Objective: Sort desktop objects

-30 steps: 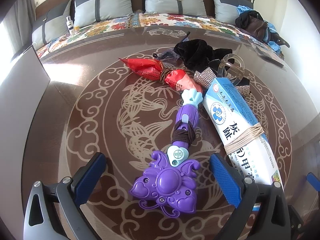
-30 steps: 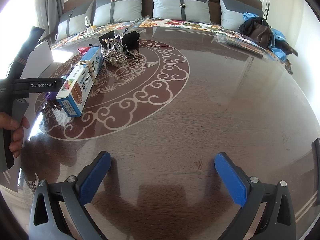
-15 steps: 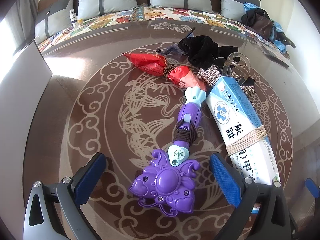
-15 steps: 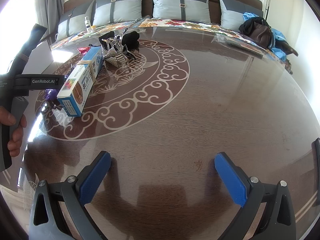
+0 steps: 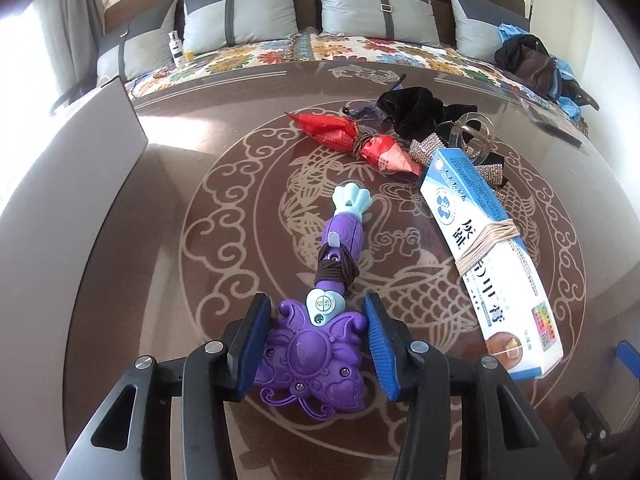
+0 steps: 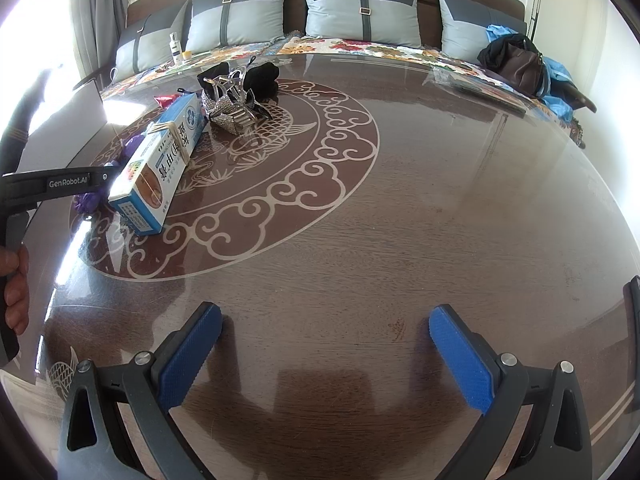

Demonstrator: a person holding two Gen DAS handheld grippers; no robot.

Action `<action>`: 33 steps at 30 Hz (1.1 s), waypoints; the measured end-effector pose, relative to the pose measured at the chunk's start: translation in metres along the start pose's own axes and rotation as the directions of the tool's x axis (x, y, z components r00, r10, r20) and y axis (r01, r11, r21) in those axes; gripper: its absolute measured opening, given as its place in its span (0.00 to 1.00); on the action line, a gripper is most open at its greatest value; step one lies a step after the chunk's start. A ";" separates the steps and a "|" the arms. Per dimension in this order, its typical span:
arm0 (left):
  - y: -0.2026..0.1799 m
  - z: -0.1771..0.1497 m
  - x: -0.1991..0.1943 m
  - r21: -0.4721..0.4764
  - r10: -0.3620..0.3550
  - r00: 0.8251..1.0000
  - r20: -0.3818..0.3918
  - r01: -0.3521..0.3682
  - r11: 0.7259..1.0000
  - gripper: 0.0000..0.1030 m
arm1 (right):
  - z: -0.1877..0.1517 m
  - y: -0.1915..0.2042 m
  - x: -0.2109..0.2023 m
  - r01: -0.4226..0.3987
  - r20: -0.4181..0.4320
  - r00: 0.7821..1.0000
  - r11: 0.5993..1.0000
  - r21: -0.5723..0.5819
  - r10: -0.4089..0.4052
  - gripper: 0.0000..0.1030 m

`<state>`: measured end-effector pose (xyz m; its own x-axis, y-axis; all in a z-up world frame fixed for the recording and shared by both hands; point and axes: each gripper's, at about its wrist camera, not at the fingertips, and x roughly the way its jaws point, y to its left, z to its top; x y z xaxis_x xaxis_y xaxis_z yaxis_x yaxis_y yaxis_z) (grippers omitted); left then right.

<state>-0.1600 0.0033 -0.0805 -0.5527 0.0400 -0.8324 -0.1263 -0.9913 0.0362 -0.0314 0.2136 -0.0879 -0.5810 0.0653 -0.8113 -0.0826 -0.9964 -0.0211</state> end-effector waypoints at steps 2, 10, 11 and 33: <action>0.010 -0.014 -0.008 -0.025 0.025 1.000 0.009 -0.025 0.999 0.46 | 0.000 0.001 0.000 0.000 0.000 1.000 1.000 0.000 0.000 1.00; 0.051 -0.059 -0.035 -0.066 0.053 0.998 0.021 -0.052 0.997 0.46 | 0.000 0.000 0.000 0.000 0.000 1.000 1.000 0.000 0.000 1.00; 0.054 -0.062 -0.036 -0.068 0.049 0.999 0.024 -0.047 0.997 0.46 | 0.000 0.001 0.000 0.000 0.000 1.000 1.000 0.000 0.000 1.00; 0.069 -0.068 -0.029 -0.106 0.037 0.999 0.005 -0.036 0.994 0.99 | 0.000 0.001 0.000 0.000 0.000 1.000 1.000 0.000 0.000 1.00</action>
<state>-0.0967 -0.0752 -0.0914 -0.5610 0.0041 -0.8278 -0.0180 -0.9998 0.0073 -0.0311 0.2130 -0.0878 -0.5811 0.0654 -0.8112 -0.0828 -0.9963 -0.0210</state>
